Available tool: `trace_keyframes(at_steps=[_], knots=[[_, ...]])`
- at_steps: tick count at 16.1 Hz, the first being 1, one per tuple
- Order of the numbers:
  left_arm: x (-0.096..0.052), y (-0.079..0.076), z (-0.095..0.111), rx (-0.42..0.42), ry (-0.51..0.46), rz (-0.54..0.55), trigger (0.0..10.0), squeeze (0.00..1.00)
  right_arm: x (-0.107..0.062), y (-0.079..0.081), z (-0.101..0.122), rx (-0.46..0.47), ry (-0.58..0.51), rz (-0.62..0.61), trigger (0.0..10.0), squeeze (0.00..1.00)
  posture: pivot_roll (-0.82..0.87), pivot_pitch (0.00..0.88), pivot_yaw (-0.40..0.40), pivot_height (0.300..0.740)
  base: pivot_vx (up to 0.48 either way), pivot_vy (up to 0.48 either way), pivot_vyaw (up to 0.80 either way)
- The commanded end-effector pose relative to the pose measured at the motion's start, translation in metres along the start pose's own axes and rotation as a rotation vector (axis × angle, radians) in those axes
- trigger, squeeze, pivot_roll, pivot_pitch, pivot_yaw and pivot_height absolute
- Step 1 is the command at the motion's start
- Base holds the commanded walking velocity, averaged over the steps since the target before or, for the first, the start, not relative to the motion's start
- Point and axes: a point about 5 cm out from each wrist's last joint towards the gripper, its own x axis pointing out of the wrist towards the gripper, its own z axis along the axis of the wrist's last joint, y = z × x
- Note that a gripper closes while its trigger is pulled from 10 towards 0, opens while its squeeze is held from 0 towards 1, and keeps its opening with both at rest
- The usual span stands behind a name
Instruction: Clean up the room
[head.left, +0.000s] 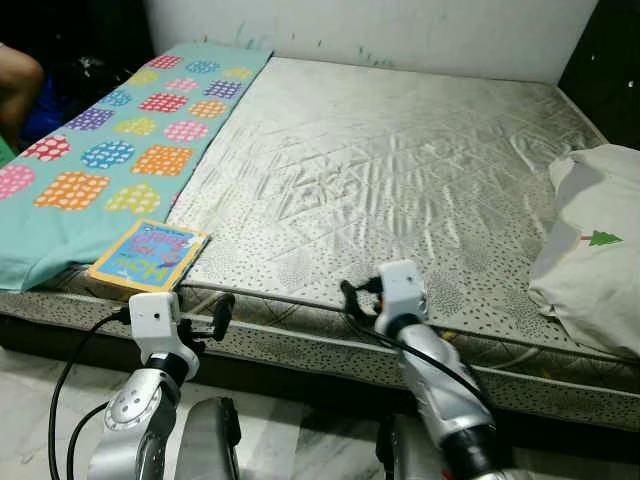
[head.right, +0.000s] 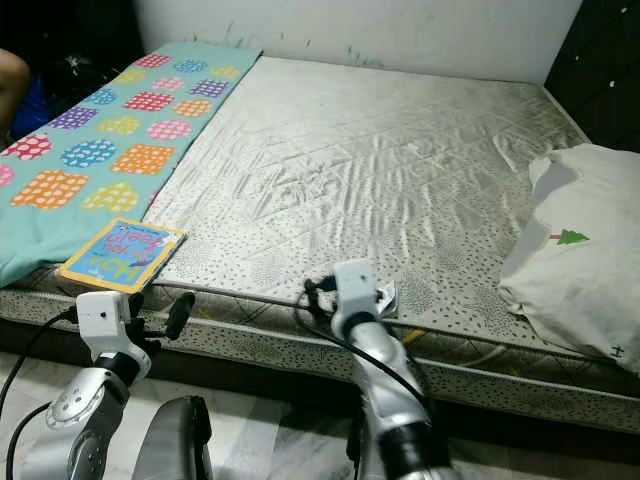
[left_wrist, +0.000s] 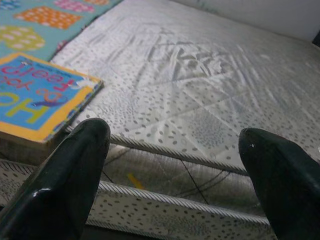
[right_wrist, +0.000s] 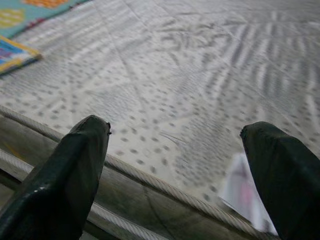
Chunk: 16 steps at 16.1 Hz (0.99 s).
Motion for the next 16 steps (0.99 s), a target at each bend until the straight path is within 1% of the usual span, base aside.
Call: trace_keyframes(at_steps=[1,2,3,5,8,10,12,14,16], knots=[[-0.003,0.003,0.006,0.022,-0.021,0.013,10.0,0.00,0.005,-0.001,0.002,-0.012,-0.007,-0.021,10.0,0.00,-0.02,0.008,-0.058,0.564,0.000,0.000,0.00],[-0.005,0.004,0.006,0.027,-0.022,0.020,10.0,0.00,0.008,0.000,0.002,0.011,-0.010,-0.021,10.0,0.00,0.00,0.010,-0.062,0.564,0.000,0.000,0.00],[-0.009,0.007,0.006,0.029,-0.018,0.030,10.0,0.00,0.012,0.004,0.005,-0.002,-0.021,-0.012,10.0,0.00,0.01,0.012,-0.062,0.564,0.000,0.000,0.76],[-0.013,0.009,0.006,0.030,-0.018,0.039,10.0,0.00,0.017,0.006,0.009,0.024,-0.044,-0.032,10.0,0.00,0.02,0.020,-0.065,0.564,0.000,0.000,0.68],[-0.015,0.007,0.009,0.042,-0.016,0.034,10.0,0.00,0.022,0.006,0.012,0.040,-0.065,-0.068,10.0,0.00,0.04,0.032,-0.056,0.564,0.000,0.000,0.00],[-0.021,0.008,0.013,0.059,-0.023,0.039,10.0,0.00,0.027,0.008,0.012,0.036,-0.066,-0.093,10.0,0.00,0.06,0.046,-0.052,0.564,0.000,0.000,0.00],[-0.030,0.014,0.014,0.077,-0.001,0.046,10.0,0.00,0.031,0.012,0.012,0.046,-0.062,-0.101,10.0,0.00,0.09,0.074,-0.050,0.564,0.000,0.000,0.00],[-0.035,0.017,0.014,0.085,0.009,0.054,10.0,0.00,0.031,0.010,0.010,0.061,-0.062,-0.111,10.0,0.00,0.09,0.086,-0.048,0.564,0.000,0.000,0.00],[-0.037,0.015,0.017,0.084,0.018,0.057,10.0,0.00,0.029,0.004,0.002,0.063,-0.034,-0.132,10.0,0.00,0.09,0.118,-0.046,0.564,0.000,0.000,-0.80]])
